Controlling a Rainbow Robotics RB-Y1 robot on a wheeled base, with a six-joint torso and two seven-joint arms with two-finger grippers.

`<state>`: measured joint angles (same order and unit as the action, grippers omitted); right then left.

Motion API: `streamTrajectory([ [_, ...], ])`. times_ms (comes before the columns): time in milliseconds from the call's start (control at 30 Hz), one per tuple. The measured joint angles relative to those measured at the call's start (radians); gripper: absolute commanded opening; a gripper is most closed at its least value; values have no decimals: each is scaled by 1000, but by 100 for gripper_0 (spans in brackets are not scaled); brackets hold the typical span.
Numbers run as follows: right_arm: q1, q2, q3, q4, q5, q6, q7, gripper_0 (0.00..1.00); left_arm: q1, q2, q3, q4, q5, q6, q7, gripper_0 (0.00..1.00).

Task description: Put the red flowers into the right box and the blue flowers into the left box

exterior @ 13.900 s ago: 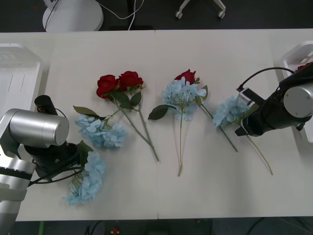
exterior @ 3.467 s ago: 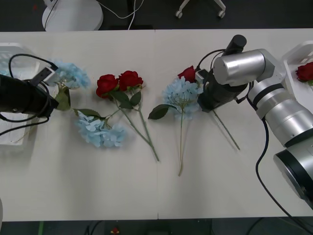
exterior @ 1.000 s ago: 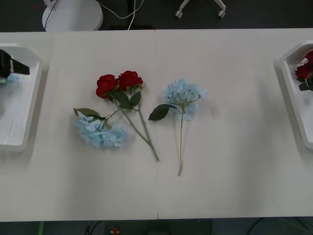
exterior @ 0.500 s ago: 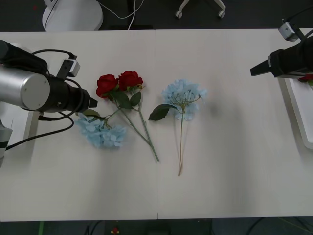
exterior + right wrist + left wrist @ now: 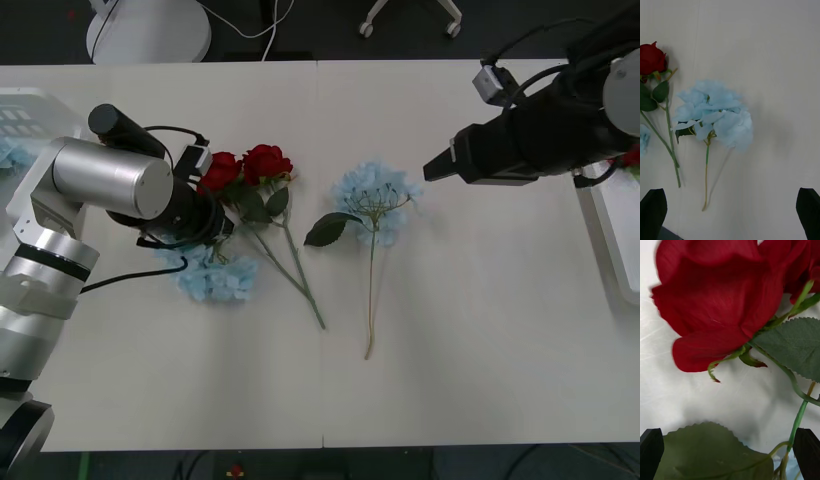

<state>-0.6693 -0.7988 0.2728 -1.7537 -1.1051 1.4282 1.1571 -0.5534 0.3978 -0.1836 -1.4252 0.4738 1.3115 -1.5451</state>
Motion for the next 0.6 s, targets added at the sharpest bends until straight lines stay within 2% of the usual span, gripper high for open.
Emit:
streamTrajectory([
  [133, 5, 0, 100, -59, 62, -23, -186, 100, 0, -19, -17, 19, -15, -4, -33, 100],
  [333, 8, 14, 206, -99, 215, -25, -251, 100, 0, -56, -21, 32, -42, -5, -82, 98],
  [367, 9, 20, 223, -103, 238, -26, -281, 100, 0, -60, -24, 33, -47, -5, -82, 79],
  [400, 9, 26, 241, -106, 259, -27, -321, 100, 0, -63, -28, 35, -51, -5, -82, 67],
  [433, 9, 33, 258, -106, 279, -30, -359, 100, 0, -65, -36, 37, -57, -6, -82, 47],
  [467, 9, 41, 275, -106, 297, -35, -383, 100, 0, -65, -45, 39, -65, -7, -82, 31],
  [500, 10, 50, 290, -107, 316, -38, -388, 100, 0, -65, -56, 40, -75, -11, -82, 25],
  [600, 10, 80, 336, -107, 377, -40, -388, 100, 4, -65, -86, 45, -95, -44, -82, 0],
])
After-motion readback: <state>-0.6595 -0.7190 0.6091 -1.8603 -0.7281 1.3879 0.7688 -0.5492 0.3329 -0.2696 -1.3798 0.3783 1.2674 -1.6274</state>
